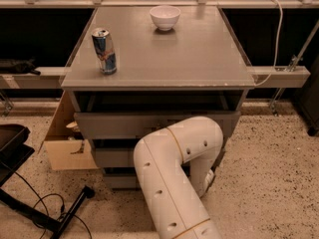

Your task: Open bottom drawer

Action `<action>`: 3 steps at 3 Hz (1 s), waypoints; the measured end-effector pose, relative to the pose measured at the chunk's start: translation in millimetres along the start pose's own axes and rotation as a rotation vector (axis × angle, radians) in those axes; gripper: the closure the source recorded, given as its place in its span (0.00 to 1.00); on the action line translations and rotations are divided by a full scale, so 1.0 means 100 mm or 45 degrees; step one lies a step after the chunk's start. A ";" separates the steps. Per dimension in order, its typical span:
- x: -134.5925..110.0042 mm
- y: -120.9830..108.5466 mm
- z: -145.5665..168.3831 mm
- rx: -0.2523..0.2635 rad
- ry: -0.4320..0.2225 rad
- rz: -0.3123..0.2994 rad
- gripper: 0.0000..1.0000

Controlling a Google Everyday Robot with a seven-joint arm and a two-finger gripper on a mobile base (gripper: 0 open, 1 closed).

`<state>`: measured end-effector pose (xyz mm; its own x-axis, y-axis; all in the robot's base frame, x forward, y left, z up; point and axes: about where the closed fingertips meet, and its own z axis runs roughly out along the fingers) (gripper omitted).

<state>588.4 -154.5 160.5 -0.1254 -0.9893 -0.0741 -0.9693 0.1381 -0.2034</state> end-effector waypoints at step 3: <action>0.02 0.13 -0.68 0.063 -0.165 -0.044 0.00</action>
Offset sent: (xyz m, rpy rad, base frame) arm -0.0446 -0.0092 0.1060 0.1313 -0.0948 0.0741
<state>561.5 -158.2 223.9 -0.0610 -0.9797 -0.1908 -0.9604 0.1097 -0.2559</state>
